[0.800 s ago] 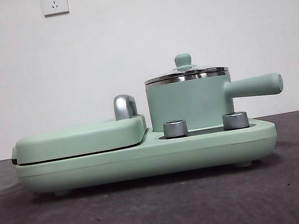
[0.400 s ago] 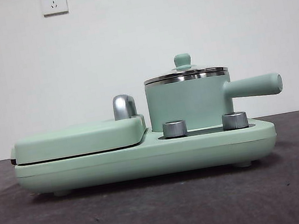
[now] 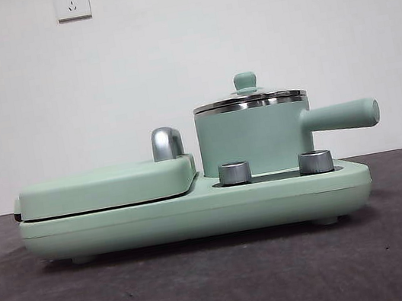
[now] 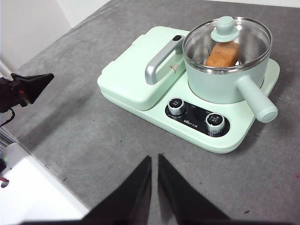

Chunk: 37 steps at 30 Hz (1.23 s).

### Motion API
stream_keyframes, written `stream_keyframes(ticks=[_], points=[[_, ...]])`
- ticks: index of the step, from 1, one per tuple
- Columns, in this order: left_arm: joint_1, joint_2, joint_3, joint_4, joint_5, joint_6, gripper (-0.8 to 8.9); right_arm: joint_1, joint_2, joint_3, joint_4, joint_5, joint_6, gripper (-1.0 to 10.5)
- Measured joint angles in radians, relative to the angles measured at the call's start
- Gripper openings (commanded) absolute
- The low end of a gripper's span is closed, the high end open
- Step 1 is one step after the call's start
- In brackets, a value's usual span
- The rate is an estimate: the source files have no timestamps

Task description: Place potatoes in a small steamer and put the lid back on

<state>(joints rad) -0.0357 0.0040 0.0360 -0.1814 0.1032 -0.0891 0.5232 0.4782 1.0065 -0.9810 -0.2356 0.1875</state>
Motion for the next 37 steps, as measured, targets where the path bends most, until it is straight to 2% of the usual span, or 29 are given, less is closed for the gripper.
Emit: stream_keyframes(ticks=[9, 29, 33, 37], points=[[0.0, 0.0, -0.004, 0.006, -0.001, 0.037, 0.19, 0.0, 0.0, 0.0, 0.0, 0.0, 0.0, 0.2], [0.0, 0.0, -0.004, 0.006, -0.001, 0.045, 0.19, -0.002, -0.001, 0.0, 0.0, 0.001, 0.0, 0.2], [0.0, 0.0, -0.004, 0.006, -0.001, 0.045, 0.19, -0.105, -0.022, -0.021, 0.036, -0.023, 0.0, 0.2], [0.0, 0.0, -0.004, 0.006, -0.001, 0.045, 0.19, -0.274, -0.097, -0.152, 0.19, -0.049, 0.0, 0.2]])
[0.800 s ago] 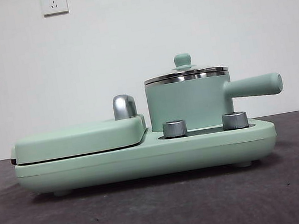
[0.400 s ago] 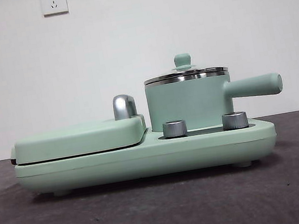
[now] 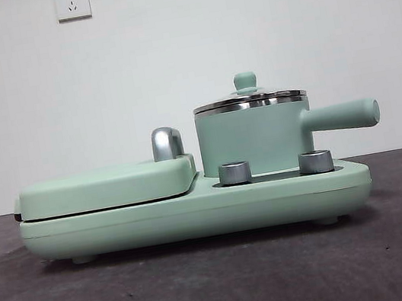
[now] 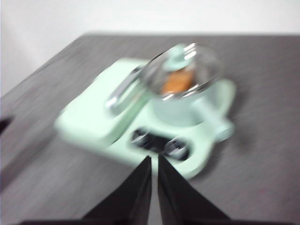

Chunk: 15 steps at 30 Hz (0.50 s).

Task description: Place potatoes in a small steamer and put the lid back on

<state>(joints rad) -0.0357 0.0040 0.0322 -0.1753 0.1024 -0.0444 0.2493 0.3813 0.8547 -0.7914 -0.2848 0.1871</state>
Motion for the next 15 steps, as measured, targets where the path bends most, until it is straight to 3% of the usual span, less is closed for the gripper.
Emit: stream_keyframes(ticks=[7, 11, 15], points=[[0.0, 0.0, 0.0, 0.0, 0.0, 0.0, 0.19, -0.204, -0.177, -0.369, 0.342, 0.128, -0.062, 0.2], [0.0, 0.0, 0.0, 0.0, 0.0, 0.0, 0.19, -0.243, -0.246, -0.517, 0.381, 0.212, -0.105, 0.2], [0.0, 0.0, 0.0, 0.0, 0.0, 0.0, 0.19, -0.259, -0.296, -0.6, 0.393, 0.234, -0.125, 0.2]])
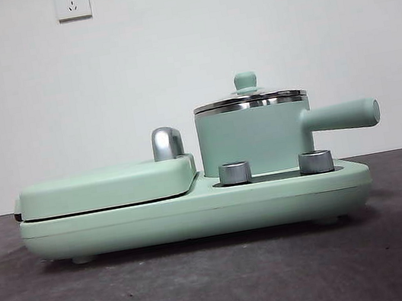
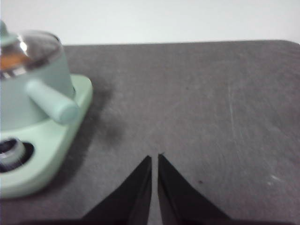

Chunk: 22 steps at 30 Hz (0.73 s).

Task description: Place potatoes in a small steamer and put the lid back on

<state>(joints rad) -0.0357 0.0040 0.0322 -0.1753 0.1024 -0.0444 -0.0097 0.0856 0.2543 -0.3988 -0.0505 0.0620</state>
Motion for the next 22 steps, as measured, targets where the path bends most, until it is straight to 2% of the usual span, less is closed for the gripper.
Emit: stream_keyframes(ticks=[3, 10, 22], points=[[0.0, 0.0, 0.0, 0.0, 0.0, 0.0, 0.19, -0.006, -0.032, -0.05, 0.016, 0.021, -0.029, 0.2], [0.0, 0.0, 0.0, 0.0, 0.0, 0.0, 0.19, -0.006, -0.08, -0.164, 0.1, 0.072, -0.041, 0.2], [0.0, 0.0, 0.0, 0.0, 0.0, 0.0, 0.19, -0.011, -0.079, -0.232, 0.217, 0.073, -0.047, 0.2]])
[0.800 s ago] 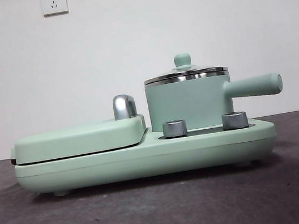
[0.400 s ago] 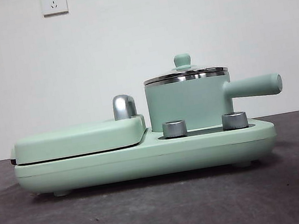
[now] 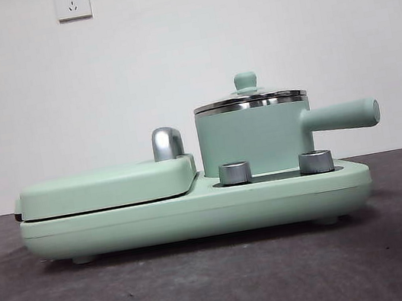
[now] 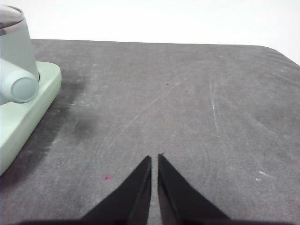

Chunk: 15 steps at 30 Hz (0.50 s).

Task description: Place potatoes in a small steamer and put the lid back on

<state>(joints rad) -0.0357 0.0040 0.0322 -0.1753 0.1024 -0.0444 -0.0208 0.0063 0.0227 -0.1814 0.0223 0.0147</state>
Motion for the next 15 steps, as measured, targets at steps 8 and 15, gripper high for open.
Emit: stream_keyframes(ticks=[8, 15], points=[[0.0, 0.0, 0.0, 0.0, 0.0, 0.0, 0.19, 0.0, 0.0, 0.0, 0.0, 0.0, 0.0, 0.2], [0.0, 0.0, 0.0, 0.0, 0.0, 0.0, 0.19, 0.0, 0.0, 0.0, 0.0, 0.0, -0.01, 0.2]])
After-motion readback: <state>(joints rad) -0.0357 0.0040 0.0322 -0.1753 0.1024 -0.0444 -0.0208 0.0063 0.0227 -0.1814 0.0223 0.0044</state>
